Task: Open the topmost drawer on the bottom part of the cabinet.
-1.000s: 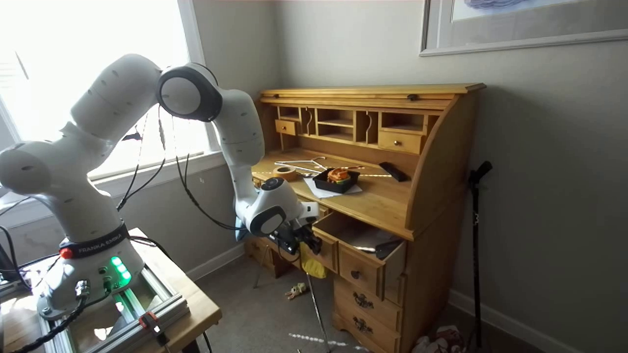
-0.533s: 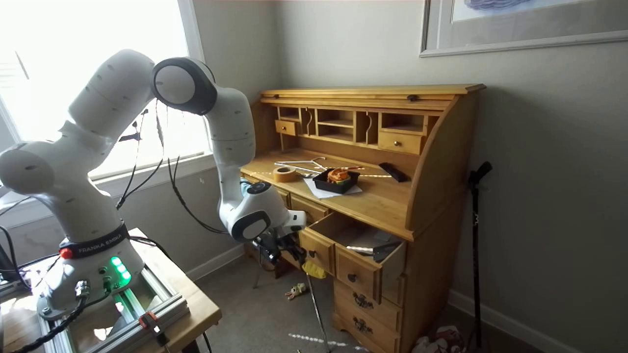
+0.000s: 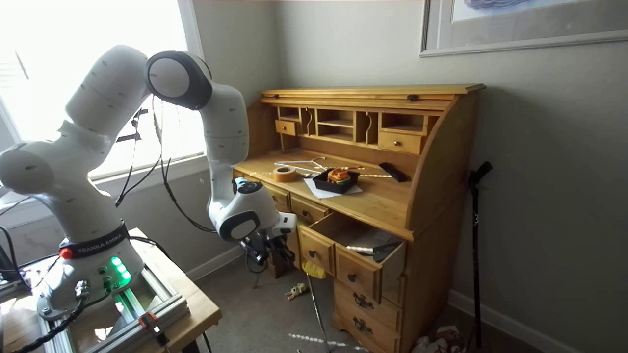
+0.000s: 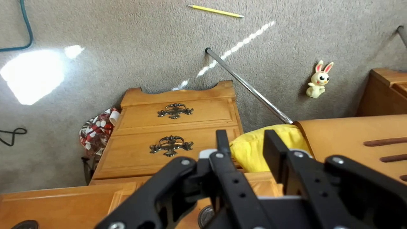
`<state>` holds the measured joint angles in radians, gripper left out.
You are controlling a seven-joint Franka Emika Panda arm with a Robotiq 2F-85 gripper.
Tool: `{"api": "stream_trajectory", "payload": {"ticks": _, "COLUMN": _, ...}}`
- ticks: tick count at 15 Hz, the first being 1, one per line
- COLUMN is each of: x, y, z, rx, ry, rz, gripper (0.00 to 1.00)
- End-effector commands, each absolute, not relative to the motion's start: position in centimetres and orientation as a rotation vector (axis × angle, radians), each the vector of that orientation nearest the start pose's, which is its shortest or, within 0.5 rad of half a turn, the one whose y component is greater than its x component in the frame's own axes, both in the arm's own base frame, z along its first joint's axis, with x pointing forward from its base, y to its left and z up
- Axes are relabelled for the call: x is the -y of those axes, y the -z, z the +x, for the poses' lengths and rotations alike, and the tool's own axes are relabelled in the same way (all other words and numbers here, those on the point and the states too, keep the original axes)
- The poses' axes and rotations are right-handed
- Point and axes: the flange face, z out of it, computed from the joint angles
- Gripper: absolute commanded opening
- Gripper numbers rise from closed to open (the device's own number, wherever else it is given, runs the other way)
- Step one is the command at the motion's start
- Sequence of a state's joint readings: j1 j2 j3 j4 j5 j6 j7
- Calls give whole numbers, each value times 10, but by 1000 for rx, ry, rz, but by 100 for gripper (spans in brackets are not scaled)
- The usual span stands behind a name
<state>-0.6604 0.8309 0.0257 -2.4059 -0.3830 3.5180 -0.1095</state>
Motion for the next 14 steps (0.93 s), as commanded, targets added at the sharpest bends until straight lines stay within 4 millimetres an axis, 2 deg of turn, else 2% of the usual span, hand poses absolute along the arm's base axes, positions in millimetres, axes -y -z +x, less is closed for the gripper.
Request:
{"api": "stream_trajectory", "payload": {"ticks": 1, "x": 212, "y": -43, "z": 381, "rx": -266, "ry": 466, "rz": -3018, "gripper": 66}}
{"api": "stream_trajectory", "payload": {"ticks": 5, "x": 204, "y": -74, "z": 389, "rx": -260, "ry": 423, "rz": -2924, "gripper": 95}}
{"api": "stream_trajectory", "payload": {"ticks": 6, "x": 204, "y": -81, "z": 392, "rx": -277, "ry": 391, "rz": -2900, "gripper": 99}}
{"api": "stream_trajectory", "payload": {"ticks": 14, "x": 206, "y": -166, "z": 413, "rx": -190, "ry": 126, "rz": -2899, "gripper": 100}}
